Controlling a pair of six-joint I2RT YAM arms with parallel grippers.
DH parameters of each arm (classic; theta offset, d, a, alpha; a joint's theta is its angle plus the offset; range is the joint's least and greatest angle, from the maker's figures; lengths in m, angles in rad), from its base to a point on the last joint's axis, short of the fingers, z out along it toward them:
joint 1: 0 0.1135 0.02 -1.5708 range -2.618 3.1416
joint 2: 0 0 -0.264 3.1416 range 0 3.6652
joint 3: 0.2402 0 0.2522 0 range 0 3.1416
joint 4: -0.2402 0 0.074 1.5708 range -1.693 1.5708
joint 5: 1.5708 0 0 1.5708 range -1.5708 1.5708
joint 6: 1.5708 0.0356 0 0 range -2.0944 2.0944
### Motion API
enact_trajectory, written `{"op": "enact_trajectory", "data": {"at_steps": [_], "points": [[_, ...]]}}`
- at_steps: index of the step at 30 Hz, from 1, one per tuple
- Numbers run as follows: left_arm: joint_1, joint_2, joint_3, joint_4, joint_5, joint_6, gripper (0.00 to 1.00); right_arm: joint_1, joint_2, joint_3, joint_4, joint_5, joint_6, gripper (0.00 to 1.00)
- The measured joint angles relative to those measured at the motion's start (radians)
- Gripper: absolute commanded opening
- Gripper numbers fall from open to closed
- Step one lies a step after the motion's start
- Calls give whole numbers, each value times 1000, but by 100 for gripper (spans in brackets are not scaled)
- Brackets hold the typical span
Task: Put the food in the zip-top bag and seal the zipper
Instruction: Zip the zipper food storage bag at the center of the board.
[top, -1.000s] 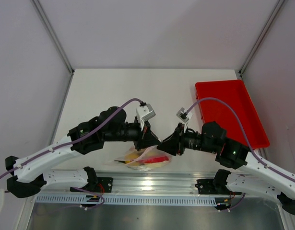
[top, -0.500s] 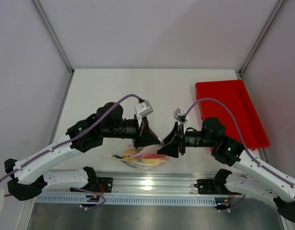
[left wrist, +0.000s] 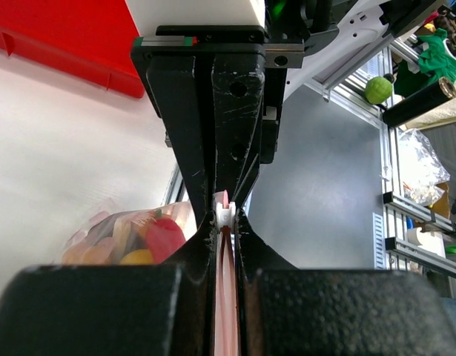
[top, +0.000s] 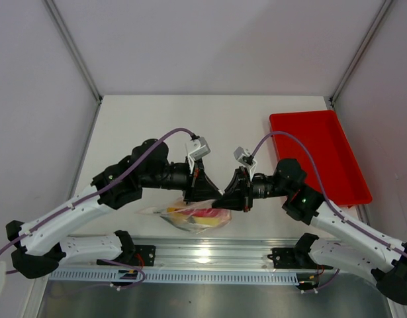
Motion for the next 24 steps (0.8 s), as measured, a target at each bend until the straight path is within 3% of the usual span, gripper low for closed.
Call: {"op": "enact_trajectory", "data": {"at_steps": [7,18,24], "points": [[8,7,-2,6,-18,-1,1,-3,1,-9,16,73,51,0],[10,17,-2,-16,-206,0,0,172,-140,-28,-140,689,122,0],[9,26,-3,-37,-264,2,1,203,-193,-96,-96,814,193,0]]}}
